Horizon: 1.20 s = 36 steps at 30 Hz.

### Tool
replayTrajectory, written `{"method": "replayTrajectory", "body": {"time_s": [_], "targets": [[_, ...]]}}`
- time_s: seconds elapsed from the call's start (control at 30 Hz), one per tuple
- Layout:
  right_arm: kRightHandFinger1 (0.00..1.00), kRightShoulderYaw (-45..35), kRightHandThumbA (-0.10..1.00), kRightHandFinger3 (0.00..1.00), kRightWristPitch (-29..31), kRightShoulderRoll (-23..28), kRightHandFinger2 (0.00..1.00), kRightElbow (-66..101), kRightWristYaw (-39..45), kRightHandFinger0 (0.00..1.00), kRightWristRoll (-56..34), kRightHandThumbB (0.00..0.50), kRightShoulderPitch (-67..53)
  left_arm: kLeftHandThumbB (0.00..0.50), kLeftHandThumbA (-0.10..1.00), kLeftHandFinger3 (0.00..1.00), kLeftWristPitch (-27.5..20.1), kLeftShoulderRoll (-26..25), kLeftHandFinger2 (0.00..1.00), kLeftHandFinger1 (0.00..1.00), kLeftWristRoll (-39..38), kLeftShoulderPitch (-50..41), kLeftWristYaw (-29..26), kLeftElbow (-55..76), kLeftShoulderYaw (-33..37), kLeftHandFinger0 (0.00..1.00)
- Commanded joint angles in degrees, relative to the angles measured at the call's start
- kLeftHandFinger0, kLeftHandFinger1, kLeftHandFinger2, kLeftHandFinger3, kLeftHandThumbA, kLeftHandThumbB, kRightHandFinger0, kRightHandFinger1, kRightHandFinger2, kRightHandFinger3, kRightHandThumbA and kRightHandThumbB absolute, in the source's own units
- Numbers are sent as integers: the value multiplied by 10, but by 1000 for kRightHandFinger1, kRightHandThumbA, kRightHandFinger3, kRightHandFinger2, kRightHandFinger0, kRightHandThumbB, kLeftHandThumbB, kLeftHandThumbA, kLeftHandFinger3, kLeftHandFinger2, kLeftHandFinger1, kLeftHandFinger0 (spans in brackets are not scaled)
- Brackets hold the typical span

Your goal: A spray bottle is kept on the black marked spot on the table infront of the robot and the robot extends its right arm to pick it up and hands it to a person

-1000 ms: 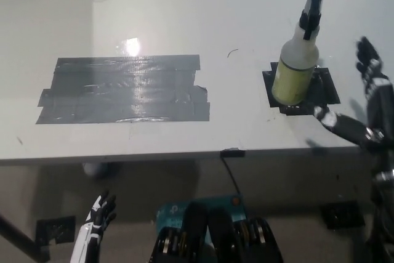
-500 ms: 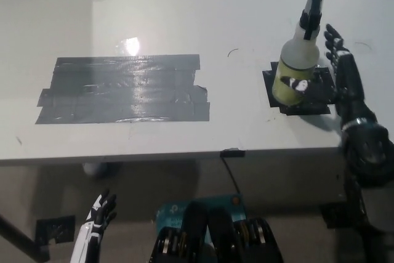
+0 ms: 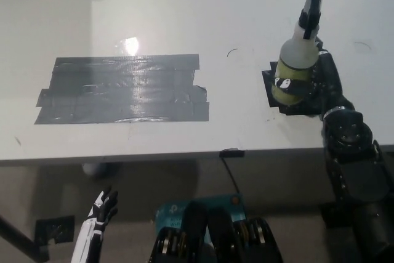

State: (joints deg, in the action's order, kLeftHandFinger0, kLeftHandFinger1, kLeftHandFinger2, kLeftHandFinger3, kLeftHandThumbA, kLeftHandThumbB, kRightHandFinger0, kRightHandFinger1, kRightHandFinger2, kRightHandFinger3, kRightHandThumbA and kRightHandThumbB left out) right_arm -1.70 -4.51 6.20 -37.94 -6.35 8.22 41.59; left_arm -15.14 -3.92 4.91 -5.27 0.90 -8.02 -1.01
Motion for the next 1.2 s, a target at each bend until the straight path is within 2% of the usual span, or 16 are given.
{"method": "replayTrajectory", "body": {"time_s": [0.0, 0.03, 0.07, 0.1, 0.13, 0.17, 0.2, 0.23, 0.27, 0.3, 0.4, 0.57, 0.67, 0.83, 1.03, 1.17], "targets": [[1000, 2, 913, 1000, 46, 0, 1000, -58, -19, 1000, 0, 392, 46, 320, 1000, 1000, -22, -6, 1000, 1000, 11, 4, -9, 17, 1, 1000], [1000, 1, 898, 1000, 54, 0, 1000, -80, -22, 1000, -2, 397, 53, 319, 1000, 1000, -21, -6, 1000, 1000, 12, 6, -10, 17, 0, 1000], [1000, 0, 827, 1000, 59, 0, 1000, -93, -24, 1000, -4, 347, 56, 319, 1000, 1000, -20, -7, 1000, 1000, 14, 6, -10, 18, 0, 1000], [1000, -20, 584, 1000, 66, -7, 1000, -112, -25, 1000, -28, 267, 62, 329, 1000, 1000, -18, -7, 1000, 1000, 14, 7, -9, 19, -1, 1000], [1000, -25, 462, 1000, 69, -8, 1000, -118, -26, 1000, -33, 286, 64, 331, 1000, 1000, -17, -7, 1000, 1000, 13, 7, -9, 20, -1, 1000], [479, -30, 6, 630, 88, -12, 513, -131, -48, 485, -31, 243, 67, 328, 1000, 1000, -20, -8, 1000, 1000, 13, 7, -8, 19, -1, 1000], [367, -32, -69, 534, 104, -14, 479, -140, -66, 319, -27, 273, 69, 329, 1000, 1000, -21, -8, 1000, 1000, 13, 8, -8, 18, -1, 1000], [238, -28, -99, 429, 120, -15, 393, -139, -98, 70, -8, 234, 67, 334, 1000, 1000, -20, -10, 1000, 1000, 14, 12, -6, 17, 0, 1000], [274, -28, -100, 498, 124, -15, 489, -141, -102, 65, -5, 234, 67, 334, 1000, 1000, -20, -10, 1000, 1000, 14, 12, -6, 17, 0, 1000], [286, -27, -100, 557, 130, -17, 590, -139, -111, 3, -2, 195, 68, 348, 1000, 1000, -19, -10, 1000, 1000, 16, 14, -7, 16, 0, 1000], [405, -20, -100, 775, 151, -23, 772, -97, -144, 29, 18, 157, 57, 354, 1000, 1000, -23, -6, 1000, 1000, 28, 9, -13, 14, 4, 1000], [412, -20, -100, 782, 147, -32, 770, -25, -145, 43, 17, 156, 39, 356, 1000, 1000, -21, -6, 1000, 1000, 28, 3, -9, 19, 5, 1000], [372, -11, -100, 799, 115, -38, 771, 64, -138, 1, 31, 143, 22, 361, 1000, 1000, -21, -4, 1000, 1000, 24, 2, -9, 17, 4, 1000], [413, 17, -100, 881, 38, -43, 807, 204, -72, 4, 28, 122, 1, 331, 1000, 1000, -30, -7, 1000, 1000, 30, 3, -10, 11, 5, 1000], [436, 43, -100, 856, -18, -55, 813, 237, -22, 0, 1, 143, 5, 347, 1000, 1000, -25, -8, 1000, 1000, 37, 4, -11, 9, 7, 1000], [516, 55, -100, 928, -67, -70, 904, 222, -7, 48, -5, 136, 18, 354, 1000, 1000, -19, -10, 1000, 1000, 42, 3, -10, 13, 8, 1000]]}}
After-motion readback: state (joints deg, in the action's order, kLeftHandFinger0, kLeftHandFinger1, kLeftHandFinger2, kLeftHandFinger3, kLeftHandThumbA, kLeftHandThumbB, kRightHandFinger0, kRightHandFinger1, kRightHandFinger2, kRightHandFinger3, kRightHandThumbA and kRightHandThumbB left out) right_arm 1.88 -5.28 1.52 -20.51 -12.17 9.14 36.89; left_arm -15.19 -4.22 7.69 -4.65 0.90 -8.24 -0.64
